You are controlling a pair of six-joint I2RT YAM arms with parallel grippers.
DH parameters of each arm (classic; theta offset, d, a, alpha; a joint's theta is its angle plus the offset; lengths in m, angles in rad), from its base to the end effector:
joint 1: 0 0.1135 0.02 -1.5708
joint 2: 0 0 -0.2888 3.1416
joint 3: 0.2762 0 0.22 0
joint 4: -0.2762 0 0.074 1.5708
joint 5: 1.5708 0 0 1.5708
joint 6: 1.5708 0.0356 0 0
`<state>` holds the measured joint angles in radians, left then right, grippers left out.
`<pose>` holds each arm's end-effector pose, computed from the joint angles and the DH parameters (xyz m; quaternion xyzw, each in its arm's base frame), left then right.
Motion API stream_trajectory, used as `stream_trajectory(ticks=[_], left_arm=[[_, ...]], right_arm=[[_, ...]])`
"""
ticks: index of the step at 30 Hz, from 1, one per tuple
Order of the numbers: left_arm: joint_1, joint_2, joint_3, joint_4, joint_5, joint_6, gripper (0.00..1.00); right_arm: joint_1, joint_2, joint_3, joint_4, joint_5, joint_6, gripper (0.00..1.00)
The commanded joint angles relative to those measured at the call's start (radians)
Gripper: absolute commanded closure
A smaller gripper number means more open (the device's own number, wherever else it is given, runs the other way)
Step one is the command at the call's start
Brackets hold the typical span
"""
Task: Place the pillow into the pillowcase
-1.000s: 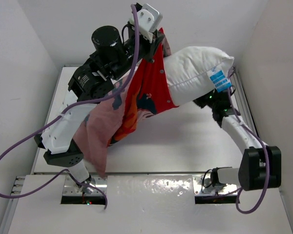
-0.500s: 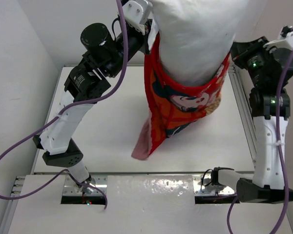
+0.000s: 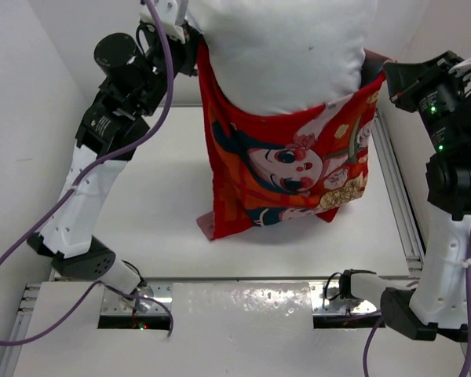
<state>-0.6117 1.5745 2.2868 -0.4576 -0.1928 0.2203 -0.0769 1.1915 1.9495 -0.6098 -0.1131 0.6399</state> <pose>0.2065 -0.1365 0.6135 0.1763 0.5876 -0.0954 0.7839 0.1336 -0.0063 0.5870 0.1885 0.6254 0.2455 0.7163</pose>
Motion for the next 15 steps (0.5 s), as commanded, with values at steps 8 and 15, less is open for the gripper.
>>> stream_trajectory(ticks=[8,15], left_arm=[[0.059,-0.094,0.069,0.054,0.050,-0.029,1.00],[0.156,-0.069,0.004,0.172,-0.025,0.102,1.00]], right_arm=[[-0.003,-0.022,0.048,0.096,0.015,-0.016,1.00],[-0.003,0.136,0.251,0.009,0.061,-0.092,1.00]])
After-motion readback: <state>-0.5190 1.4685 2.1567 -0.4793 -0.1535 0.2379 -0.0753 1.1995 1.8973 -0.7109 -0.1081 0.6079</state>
